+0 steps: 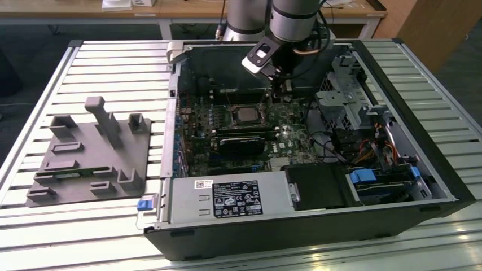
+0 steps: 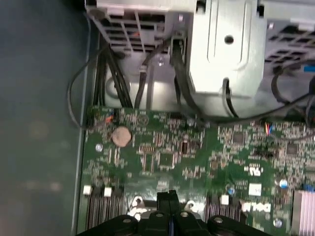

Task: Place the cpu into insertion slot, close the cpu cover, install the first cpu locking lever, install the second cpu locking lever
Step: 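Close the cpu cover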

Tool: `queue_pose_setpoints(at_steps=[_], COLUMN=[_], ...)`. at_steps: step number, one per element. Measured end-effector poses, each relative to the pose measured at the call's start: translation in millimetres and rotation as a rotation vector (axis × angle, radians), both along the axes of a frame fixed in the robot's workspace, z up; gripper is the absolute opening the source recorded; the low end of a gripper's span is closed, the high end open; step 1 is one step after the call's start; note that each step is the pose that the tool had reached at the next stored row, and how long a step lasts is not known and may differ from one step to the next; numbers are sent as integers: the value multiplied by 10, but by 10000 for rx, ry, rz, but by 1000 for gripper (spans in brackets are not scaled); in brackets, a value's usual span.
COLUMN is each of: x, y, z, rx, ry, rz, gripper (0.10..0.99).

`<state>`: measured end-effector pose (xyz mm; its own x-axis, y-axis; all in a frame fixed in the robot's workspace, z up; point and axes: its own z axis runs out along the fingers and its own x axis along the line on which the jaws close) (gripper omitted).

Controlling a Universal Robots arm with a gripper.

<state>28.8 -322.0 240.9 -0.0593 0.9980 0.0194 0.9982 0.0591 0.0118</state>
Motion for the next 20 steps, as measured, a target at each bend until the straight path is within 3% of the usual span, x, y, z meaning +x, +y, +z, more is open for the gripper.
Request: queue_pose_setpoints(at_steps=[8, 16, 20], x=[-208, -257, -409], y=[1, -4, -5], z=[-5, -61, -73], rx=[1, 0, -1], ry=[-1, 0, 1], rz=[0, 1, 0], gripper=[106, 106, 106])
